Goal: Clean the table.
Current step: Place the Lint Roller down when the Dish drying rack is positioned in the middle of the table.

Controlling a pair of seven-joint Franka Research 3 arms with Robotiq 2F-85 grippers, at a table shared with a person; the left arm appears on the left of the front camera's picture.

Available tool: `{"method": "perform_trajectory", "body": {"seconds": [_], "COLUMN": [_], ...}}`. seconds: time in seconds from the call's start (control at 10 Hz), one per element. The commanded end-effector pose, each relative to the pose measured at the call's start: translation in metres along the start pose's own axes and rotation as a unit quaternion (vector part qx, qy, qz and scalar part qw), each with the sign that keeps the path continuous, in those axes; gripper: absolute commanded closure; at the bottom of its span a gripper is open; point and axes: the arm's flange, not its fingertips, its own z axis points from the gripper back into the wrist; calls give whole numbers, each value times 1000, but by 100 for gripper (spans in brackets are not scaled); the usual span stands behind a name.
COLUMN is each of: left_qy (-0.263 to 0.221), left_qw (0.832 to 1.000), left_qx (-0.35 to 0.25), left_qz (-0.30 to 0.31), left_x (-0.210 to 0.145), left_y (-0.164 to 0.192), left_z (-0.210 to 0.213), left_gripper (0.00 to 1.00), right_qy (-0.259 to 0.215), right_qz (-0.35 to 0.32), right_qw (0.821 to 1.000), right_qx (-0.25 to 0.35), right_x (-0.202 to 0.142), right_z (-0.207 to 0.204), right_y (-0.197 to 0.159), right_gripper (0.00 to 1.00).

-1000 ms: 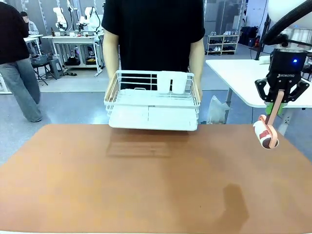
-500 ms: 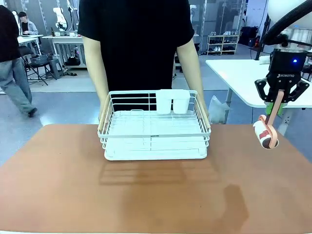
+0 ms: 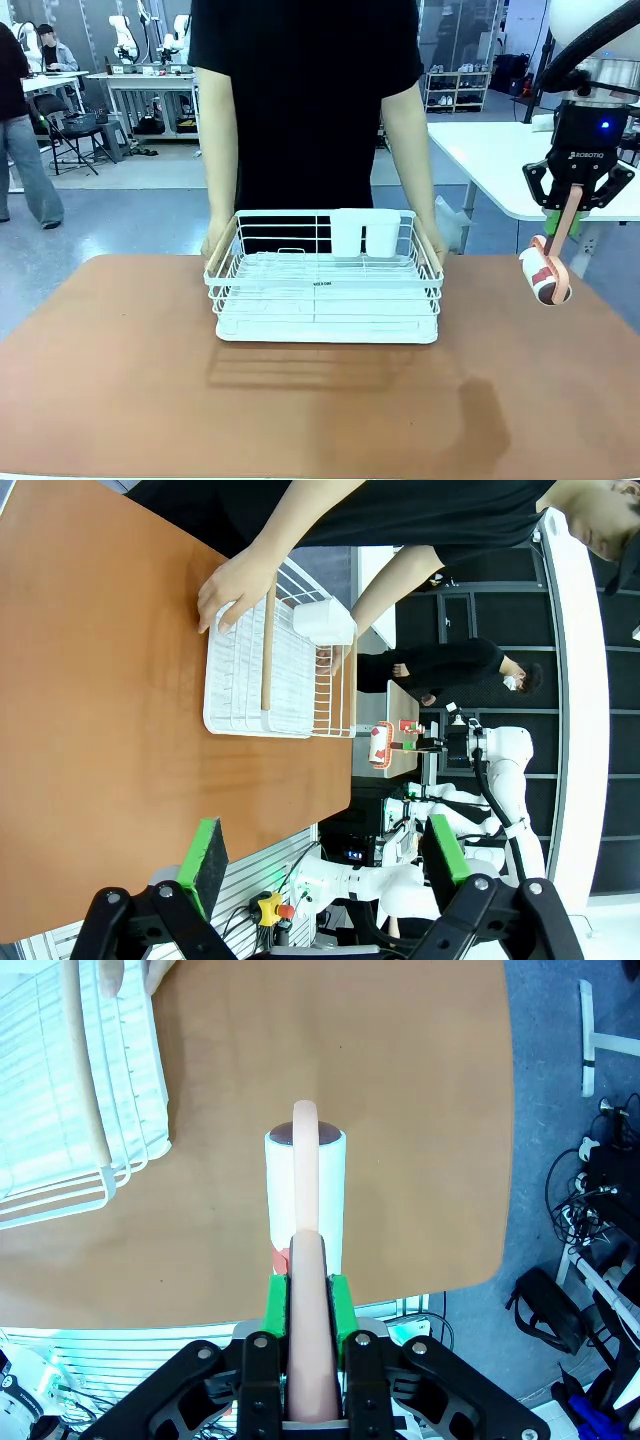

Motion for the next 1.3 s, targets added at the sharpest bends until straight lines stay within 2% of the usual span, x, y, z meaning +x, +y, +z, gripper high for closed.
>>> {"method": "perform_trajectory", "body": {"seconds": [0.0, 1.2], "left_qy": [0, 0], "left_qw": [1000, 1000], "left_qx": [-9, -9], "left_qz": [-5, -5], "left_x": [-2, -2], "left_y": [-2, -2], "left_z": [3, 3], "left_gripper": [0, 0], "right_qy": [-3, -3], "right_qz": [1, 1], "right_qw": [1000, 1000], "right_qx": [1, 1], "right_x": [0, 0], "right_z": [3, 3], "right_y": [2, 2], "right_gripper": [79, 79]}}
